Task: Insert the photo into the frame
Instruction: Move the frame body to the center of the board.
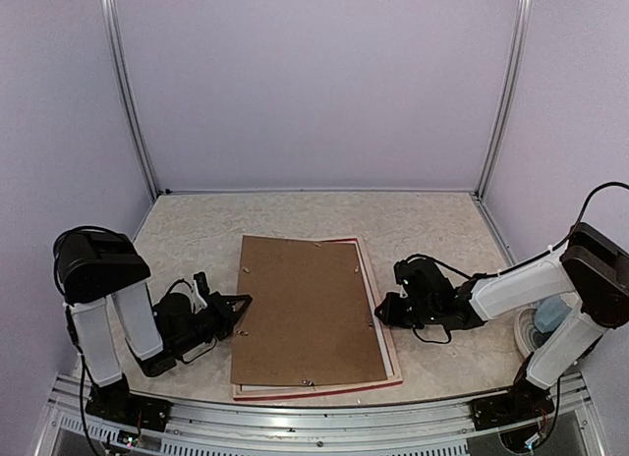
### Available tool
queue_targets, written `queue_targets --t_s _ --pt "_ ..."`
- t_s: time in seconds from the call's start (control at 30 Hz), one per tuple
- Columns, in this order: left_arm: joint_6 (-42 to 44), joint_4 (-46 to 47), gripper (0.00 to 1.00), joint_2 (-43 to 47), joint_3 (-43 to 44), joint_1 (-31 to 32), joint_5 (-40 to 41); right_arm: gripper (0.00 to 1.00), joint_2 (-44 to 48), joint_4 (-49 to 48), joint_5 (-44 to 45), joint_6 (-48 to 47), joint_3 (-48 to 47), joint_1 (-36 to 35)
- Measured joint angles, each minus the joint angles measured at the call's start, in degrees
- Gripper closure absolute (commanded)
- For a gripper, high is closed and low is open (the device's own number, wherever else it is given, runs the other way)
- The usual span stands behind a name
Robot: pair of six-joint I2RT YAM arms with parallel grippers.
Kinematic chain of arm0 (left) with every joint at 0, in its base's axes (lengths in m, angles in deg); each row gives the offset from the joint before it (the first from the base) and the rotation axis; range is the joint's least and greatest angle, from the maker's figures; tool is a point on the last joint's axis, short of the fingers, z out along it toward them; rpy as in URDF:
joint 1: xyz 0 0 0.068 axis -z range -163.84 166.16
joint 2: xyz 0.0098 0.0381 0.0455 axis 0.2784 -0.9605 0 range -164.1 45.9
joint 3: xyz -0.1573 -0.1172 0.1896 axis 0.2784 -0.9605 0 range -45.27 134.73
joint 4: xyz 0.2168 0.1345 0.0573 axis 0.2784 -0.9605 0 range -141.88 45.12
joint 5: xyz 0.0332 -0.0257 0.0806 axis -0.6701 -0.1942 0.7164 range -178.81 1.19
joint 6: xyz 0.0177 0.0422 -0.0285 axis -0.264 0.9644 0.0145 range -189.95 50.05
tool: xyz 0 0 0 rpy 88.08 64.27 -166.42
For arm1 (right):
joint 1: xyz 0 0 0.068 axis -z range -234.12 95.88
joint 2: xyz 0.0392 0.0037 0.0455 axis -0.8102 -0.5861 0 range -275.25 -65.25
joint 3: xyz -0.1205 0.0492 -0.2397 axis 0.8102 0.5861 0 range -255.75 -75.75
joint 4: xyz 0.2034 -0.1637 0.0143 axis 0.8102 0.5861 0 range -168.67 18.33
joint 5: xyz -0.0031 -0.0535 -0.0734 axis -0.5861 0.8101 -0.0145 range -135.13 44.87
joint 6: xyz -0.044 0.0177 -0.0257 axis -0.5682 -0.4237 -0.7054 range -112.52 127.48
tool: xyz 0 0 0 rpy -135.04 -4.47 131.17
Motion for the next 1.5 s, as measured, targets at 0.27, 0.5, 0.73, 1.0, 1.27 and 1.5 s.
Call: queue_targets --t_s 0.27,0.5,0.73,1.0,1.27,1.5 --pt "0.0 0.0 1.00 -2.0 1.4 0.2 0.1 1.00 -0.1 0.7 0.5 0.0 -0.5 -0.5" --pt "0.2 0.0 1.00 -4.0 2.4 0.1 0.0 1.00 -0.2 1.2 2.0 0.0 -0.7 -0.9" --pt "0.5 0.0 1.00 -4.0 2.4 0.1 0.1 0.80 -0.2 1.2 2.3 0.0 -0.7 -1.0" --pt "0.7 0.0 1.00 -4.0 2.2 0.1 0.2 0.59 0.8 2.1 1.5 0.7 -0.4 -1.4" --pt "0.9 0.0 1.00 -4.0 2.2 0.2 0.4 0.58 3.6 1.9 -0.9 0.9 1.2 -1.6" --pt "1.9 0.0 1.00 -3.6 2.2 0.2 0.5 0.63 3.2 -0.5 -2.3 0.9 2.8 -1.6"
